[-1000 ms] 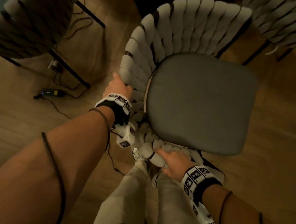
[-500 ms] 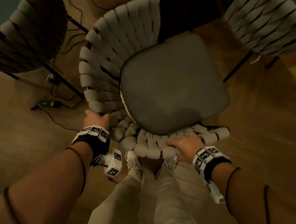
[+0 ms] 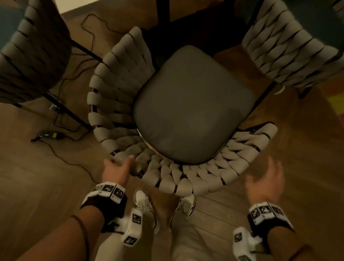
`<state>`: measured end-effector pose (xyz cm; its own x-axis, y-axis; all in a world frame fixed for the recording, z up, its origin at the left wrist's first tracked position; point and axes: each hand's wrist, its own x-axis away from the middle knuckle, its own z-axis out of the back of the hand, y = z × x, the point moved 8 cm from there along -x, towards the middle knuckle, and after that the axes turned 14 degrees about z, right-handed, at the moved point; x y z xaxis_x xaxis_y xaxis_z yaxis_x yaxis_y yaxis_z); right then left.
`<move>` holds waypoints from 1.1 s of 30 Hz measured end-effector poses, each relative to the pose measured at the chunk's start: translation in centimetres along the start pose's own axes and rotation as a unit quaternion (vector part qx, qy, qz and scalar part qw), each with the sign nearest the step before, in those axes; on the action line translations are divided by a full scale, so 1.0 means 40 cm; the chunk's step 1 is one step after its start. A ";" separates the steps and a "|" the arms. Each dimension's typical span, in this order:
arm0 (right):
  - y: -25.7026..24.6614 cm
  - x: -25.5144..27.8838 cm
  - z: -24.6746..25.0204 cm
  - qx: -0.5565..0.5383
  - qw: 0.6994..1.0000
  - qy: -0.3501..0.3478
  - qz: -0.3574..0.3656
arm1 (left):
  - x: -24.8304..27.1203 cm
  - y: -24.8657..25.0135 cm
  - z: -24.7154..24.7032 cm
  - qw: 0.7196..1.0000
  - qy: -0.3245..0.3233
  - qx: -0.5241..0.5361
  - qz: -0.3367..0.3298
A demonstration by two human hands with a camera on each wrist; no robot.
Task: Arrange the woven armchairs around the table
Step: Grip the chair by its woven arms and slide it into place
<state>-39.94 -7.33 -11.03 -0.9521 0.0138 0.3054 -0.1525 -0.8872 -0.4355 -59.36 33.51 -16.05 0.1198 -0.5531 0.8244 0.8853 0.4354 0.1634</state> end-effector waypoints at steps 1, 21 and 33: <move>0.056 0.045 -0.003 -0.133 0.980 0.057 -0.134 | -0.001 0.037 0.034 1.000 0.021 0.005 -0.010; -0.108 0.204 -0.358 -0.371 0.783 -0.034 -0.499 | -0.156 0.430 0.202 0.978 0.107 -0.142 -0.114; -0.092 -0.073 -0.103 -0.271 0.898 0.008 -0.345 | -0.089 0.154 0.119 0.992 0.072 -0.063 0.077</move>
<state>-37.69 -2.19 -13.82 -0.5838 0.4857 0.6506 -0.8109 -0.3092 -0.4969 -56.45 41.55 -15.40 0.3124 -0.5873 0.7467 0.9000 0.4346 -0.0347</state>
